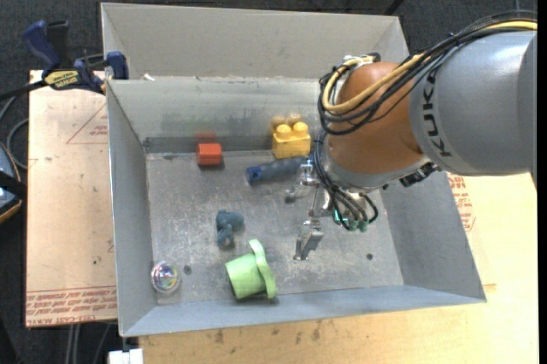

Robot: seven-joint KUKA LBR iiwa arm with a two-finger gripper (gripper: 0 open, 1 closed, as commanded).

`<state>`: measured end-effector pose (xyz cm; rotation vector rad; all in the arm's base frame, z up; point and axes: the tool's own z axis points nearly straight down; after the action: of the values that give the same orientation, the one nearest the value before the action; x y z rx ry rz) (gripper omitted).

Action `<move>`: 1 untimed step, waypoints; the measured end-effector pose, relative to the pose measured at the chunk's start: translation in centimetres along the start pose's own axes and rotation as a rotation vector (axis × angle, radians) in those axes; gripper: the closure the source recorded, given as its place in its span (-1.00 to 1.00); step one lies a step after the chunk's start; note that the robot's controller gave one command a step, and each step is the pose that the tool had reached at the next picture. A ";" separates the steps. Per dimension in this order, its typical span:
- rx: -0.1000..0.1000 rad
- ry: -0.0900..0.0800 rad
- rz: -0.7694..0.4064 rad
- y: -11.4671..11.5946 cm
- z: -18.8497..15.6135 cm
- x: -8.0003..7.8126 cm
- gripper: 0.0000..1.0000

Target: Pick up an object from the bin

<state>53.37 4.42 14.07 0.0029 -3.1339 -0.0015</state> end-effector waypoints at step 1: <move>-0.002 -0.002 0.033 4.1 1.7 4.3 -1.00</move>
Offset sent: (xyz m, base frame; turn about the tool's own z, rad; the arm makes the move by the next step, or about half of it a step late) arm -0.0403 0.0373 -0.0147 0.0392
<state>49.09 8.52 12.43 -0.0492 -3.1352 -0.0040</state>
